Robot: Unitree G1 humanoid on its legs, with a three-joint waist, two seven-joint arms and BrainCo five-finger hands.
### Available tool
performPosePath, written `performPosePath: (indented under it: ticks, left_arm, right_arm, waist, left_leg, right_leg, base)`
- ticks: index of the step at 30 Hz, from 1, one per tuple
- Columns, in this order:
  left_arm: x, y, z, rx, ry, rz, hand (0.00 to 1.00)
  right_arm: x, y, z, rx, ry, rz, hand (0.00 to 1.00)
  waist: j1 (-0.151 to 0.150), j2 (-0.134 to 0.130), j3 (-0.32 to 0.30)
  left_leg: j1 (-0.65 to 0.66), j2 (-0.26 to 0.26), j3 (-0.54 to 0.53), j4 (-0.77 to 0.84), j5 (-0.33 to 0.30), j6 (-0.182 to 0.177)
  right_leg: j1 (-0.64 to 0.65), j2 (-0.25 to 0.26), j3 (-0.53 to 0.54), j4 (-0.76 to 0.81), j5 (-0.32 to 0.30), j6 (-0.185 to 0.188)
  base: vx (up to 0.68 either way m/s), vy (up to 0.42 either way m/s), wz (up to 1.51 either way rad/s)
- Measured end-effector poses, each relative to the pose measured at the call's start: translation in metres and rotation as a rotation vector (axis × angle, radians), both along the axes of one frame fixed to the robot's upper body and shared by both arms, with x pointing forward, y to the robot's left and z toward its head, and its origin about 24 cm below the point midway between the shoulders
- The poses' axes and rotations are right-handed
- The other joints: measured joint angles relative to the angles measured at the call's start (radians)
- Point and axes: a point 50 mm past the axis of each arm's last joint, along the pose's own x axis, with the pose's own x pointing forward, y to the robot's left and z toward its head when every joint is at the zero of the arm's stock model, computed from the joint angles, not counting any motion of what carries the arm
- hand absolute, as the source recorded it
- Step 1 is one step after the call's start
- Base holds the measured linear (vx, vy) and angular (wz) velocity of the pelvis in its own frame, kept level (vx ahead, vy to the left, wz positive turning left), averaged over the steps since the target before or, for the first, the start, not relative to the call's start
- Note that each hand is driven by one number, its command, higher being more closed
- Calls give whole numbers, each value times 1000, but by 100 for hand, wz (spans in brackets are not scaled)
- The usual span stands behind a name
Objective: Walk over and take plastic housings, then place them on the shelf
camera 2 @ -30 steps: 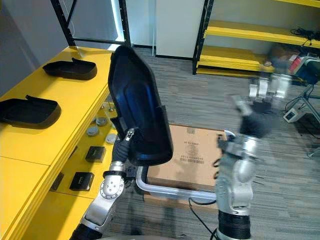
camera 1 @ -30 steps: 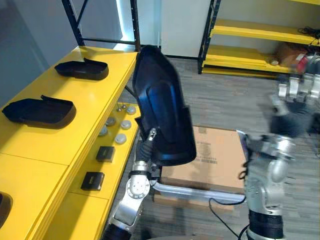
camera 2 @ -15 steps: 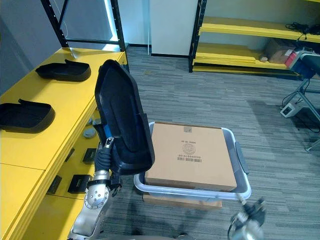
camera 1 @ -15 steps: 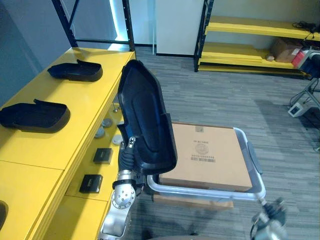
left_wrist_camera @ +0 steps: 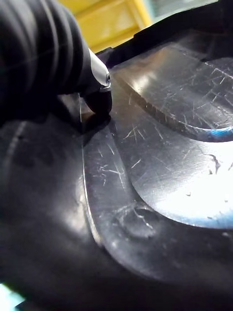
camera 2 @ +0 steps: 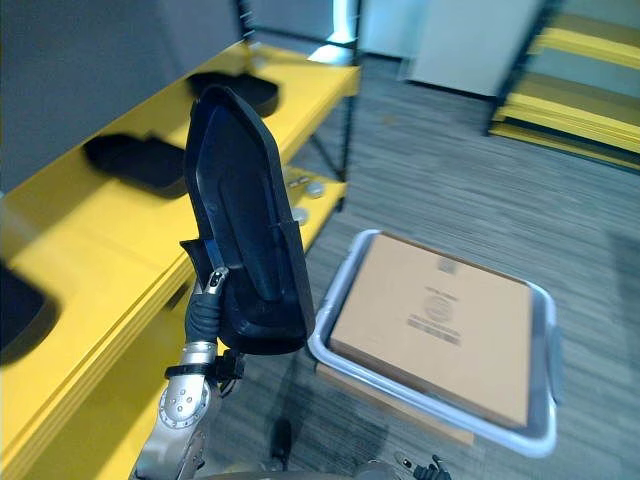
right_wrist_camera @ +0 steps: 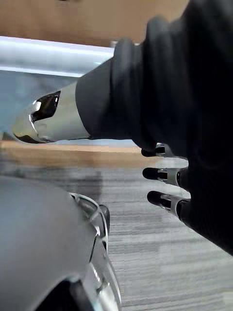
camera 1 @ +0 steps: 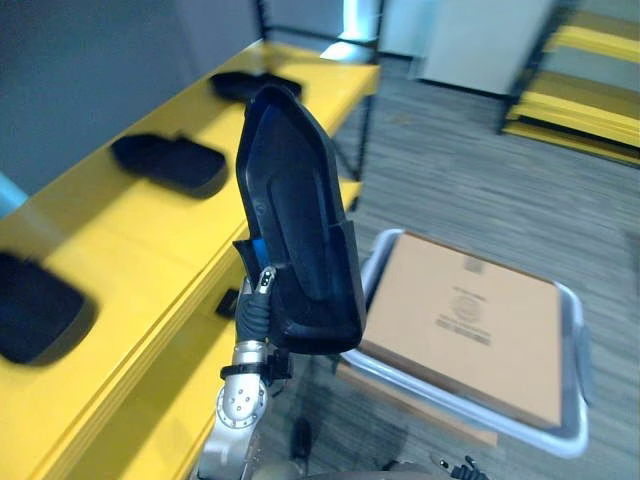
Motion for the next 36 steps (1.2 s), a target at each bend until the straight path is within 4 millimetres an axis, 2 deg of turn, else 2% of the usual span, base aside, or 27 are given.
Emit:
performPosePath:
  ticks: [1,4,5,6,7,8,9,11,12,13,14,15,16,17,18,20,21,23,25,29,32,34,36]
  left_arm:
    - [2,-3,3,-14,-15,-22,100]
    - [5,-17,10,-40,-43,-77,100]
    - [6,-20,12,-46,-51,-87,100]
    - [7,-23,15,-44,-64,-97,100]
    - [7,-24,16,-39,-71,-99,100]
    - [9,-24,18,-32,-81,-98,100]
    - [11,-21,19,-27,-89,-64,100]
    - [12,-16,19,-24,-87,-23,100]
    - [13,-11,18,-29,-88,13,100]
    - [13,-10,18,-31,-92,25,100]
    - [13,-10,18,-34,-96,32,100]
    - [12,-10,16,-26,-89,38,100]
    - [12,-10,15,-22,-85,43,100]
    - [11,-7,11,-21,-75,62,100]
    - [9,-7,7,-25,-56,70,100]
    - [2,-1,-3,-31,-10,101,100]
    - [1,0,-4,-32,-2,108,100]
    - [-1,6,-9,-29,17,129,100]
    - [-1,10,-11,-28,28,131,100]
    - [-1,14,-15,-25,45,147,100]
    - [0,15,-19,-19,60,153,100]
    - [0,15,-18,-20,57,154,100]
    - [0,16,-18,-23,60,160,100]
  right_arm:
    - [9,5,1,4,-21,33,0]
    - [26,13,5,16,-67,65,0]
    - [29,14,5,17,-68,69,0]
    - [34,14,6,14,-72,81,0]
    - [37,16,7,16,-77,87,0]
    - [43,19,8,21,-88,105,0]
    - [52,22,10,17,-107,131,0]
    - [55,22,11,14,-113,139,0]
    - [56,21,12,4,-118,151,0]
    - [56,21,12,1,-121,150,0]
    - [56,19,13,-8,-121,148,0]
    - [52,18,12,-17,-108,141,0]
    - [49,18,10,-19,-98,136,0]
    - [42,18,8,-20,-76,131,0]
    - [38,15,7,-23,-60,130,0]
    - [34,10,5,-34,-42,131,0]
    - [34,10,5,-34,-41,130,0]
    - [33,10,5,-34,-38,130,0]
    - [30,8,5,-38,-32,125,0]
    - [28,7,4,-44,-27,119,0]
    - [26,7,4,-45,-23,117,0]
    - [26,8,4,-45,-22,119,0]
    - [28,8,3,-46,-19,126,0]
  waist:
    - [5,1,0]
    - [8,-8,-4]
    - [9,-3,-5]
    - [14,-3,-4]
    - [13,-2,-4]
    - [5,3,-3]
    - [5,9,-1]
    - [5,12,1]
    - [6,18,2]
    - [4,20,2]
    - [2,21,2]
    - [2,15,-1]
    - [3,6,-5]
    - [8,-15,-11]
    - [8,-8,-19]
    - [33,32,-40]
    - [35,37,-40]
    - [31,37,-43]
    - [27,34,-43]
    - [19,35,-44]
    - [25,32,-43]
    - [30,30,-40]
    - [33,36,-37]
  left_leg:
    - [-10,-5,97,26,-18,26]
    - [-8,-70,8,61,-85,38]
    - [-3,-84,-22,85,-110,43]
    - [16,-107,-57,103,-137,54]
    - [28,-115,-76,107,-146,60]
    - [53,-122,-124,108,-162,68]
    - [89,-122,-171,92,-165,67]
    - [125,-121,-206,78,-162,64]
    - [160,-123,-249,72,-162,59]
    - [167,-123,-272,71,-163,49]
    - [175,-126,-313,71,-163,37]
    - [181,-138,-347,68,-165,25]
    - [186,-148,-353,64,-169,15]
    - [197,-174,-375,59,-170,10]
    - [204,-172,-388,55,-170,-1]
    - [206,-137,-398,48,-172,-31]
    - [208,-128,-398,45,-169,-36]
    - [233,-101,-398,6,-148,-74]
    - [255,-94,-401,-20,-135,-94]
    - [261,-89,-417,-22,-126,-108]
    - [230,-92,-444,-2,-122,-112]
    - [177,-70,-381,44,-159,-129]
    - [104,23,-225,187,-214,-95]
  right_leg:
    - [15,-13,-36,16,0,0]
    - [81,-74,-112,109,-3,4]
    - [83,-117,-115,197,-3,3]
    - [80,-190,-102,344,16,-38]
    - [71,-223,-82,422,36,-99]
    - [22,-255,23,567,-1,-167]
    - [-80,-202,200,666,-97,-138]
    - [-142,-141,315,669,-153,-125]
    - [-198,-78,395,610,-194,-116]
    - [-224,-49,429,564,-205,-111]
    - [-267,8,513,458,-215,-97]
    - [-294,41,583,357,-196,-84]
    - [-304,49,603,313,-166,-79]
    - [-321,35,625,273,-76,-75]
    - [-305,31,619,270,-78,-75]
    - [-258,74,599,174,-56,-84]
    - [-243,86,592,146,-43,-89]
    - [-177,132,562,31,11,-106]
    - [-138,148,545,-22,29,-112]
    - [-93,160,514,-79,47,-114]
    - [-82,160,478,-98,53,-115]
    - [-105,155,448,-96,57,-120]
    - [-142,148,437,-64,57,-124]
  base:
    - [124,182,127]
    - [162,178,128]
    - [227,202,93]
    - [251,217,88]
    - [299,208,92]
    - [356,183,101]
    - [348,155,100]
    - [254,70,83]
    - [185,27,87]
    - [207,-2,115]
    - [179,-55,118]
    - [216,-74,122]
    - [210,-109,113]
    - [151,-104,81]
    - [180,-118,64]
    - [153,-105,9]
    - [117,-114,-7]
    - [100,-124,3]
    - [81,-118,13]
    - [19,-65,21]
    - [-65,-20,40]
    - [-103,13,43]
    - [-78,48,18]
